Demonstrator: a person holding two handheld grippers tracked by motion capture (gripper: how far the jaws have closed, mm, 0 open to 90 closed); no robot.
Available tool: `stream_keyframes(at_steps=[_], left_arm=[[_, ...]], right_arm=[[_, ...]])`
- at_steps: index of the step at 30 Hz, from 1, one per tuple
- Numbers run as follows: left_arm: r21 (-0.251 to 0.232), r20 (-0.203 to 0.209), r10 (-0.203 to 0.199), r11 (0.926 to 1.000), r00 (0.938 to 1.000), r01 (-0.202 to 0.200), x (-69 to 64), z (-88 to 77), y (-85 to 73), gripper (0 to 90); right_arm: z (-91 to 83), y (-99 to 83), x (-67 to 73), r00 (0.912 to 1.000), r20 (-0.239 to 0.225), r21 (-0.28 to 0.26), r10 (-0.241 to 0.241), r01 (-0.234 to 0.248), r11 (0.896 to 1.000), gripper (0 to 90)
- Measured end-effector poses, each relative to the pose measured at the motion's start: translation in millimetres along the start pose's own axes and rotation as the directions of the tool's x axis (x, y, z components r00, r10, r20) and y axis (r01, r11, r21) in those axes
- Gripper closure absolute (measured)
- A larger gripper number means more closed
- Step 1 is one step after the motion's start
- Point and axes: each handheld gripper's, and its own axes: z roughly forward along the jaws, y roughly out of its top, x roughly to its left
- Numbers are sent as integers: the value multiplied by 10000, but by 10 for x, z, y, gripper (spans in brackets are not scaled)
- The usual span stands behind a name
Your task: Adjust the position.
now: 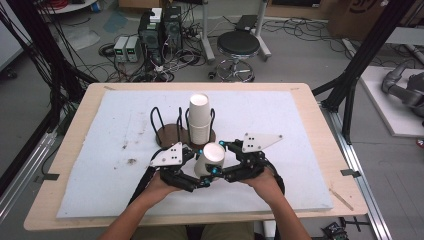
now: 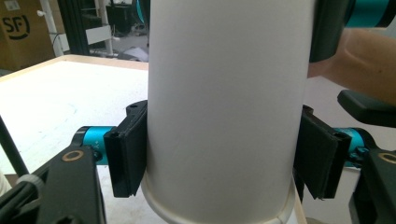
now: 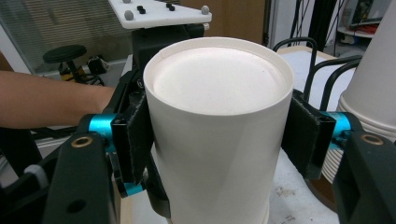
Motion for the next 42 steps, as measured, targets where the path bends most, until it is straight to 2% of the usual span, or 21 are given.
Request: stream_keyframes(at_steps=[2, 4, 8, 15, 19, 22, 23, 25, 28, 30, 32, 36, 41, 42], left_arm=[[125, -94, 40, 9999, 9999, -39, -3, -3, 13, 288], [235, -140, -1, 9997, 9999, 5, 5, -10, 24, 291], [692, -167, 9, 9976, 9999, 2, 18, -56, 61, 294], [1543, -211, 68, 9880, 9998, -35, 60, -172, 152, 297], [2201, -208, 229, 9753, 9995, -178, 93, -237, 210, 298], [2685, -92, 337, 9628, 9994, -300, 109, -276, 269, 297], [2846, -52, 396, 9580, 9992, -365, 111, -281, 285, 298], [3257, 45, 587, 9438, 9983, -570, 114, -288, 318, 297], [3578, 180, 729, 9308, 9972, -745, 102, -287, 366, 298], [3715, 209, 761, 9251, 9969, -784, 95, -288, 391, 298], [3912, 247, 833, 9162, 9962, -864, 95, -286, 409, 297], [4125, 287, 829, 9067, 9961, -874, 109, -283, 425, 297], [4435, 449, 862, 8910, 9953, -972, 100, -255, 427, 298], [4531, 513, 857, 8858, 9950, -997, 99, -251, 430, 297]], right_arm=[[1, 1, 1, 10000, -2, -86, 62, -62, 9999, 290], [9, 13, 7, 9997, 68, -197, 215, -213, 9996, 199], [-21, 31, 10, 9998, 150, -191, 141, -139, 9997, 198], [-70, 55, -7, 10000, -4, -196, 34, -34, 9998, 198], [-87, 70, -18, 10000, -1, -65, -49, 49, 10000, 198], [-96, 87, -24, 9998, -47, 128, -169, 169, 9998, 198], [-95, 91, -31, 9997, -116, 275, -224, 227, 9994, 198], [-86, 106, -46, 9994, -139, 548, -331, 338, 9979, 198], [-61, 147, -66, 9979, -128, 1090, -642, 652, 9919, 198], [-45, 182, -83, 9968, -234, 1287, -762, 786, 9886, 198], [-27, 215, -93, 9959, -397, 1508, -810, 861, 9848, 198], [10, 278, -97, 9928, -689, 1972, -984, 1103, 9741, 198], [65, 343, -108, 9886, -980, 2466, -1141, 1352, 9597, 198], [85, 356, -113, 9874, -1066, 2611, -1170, 1414, 9549, 198]])
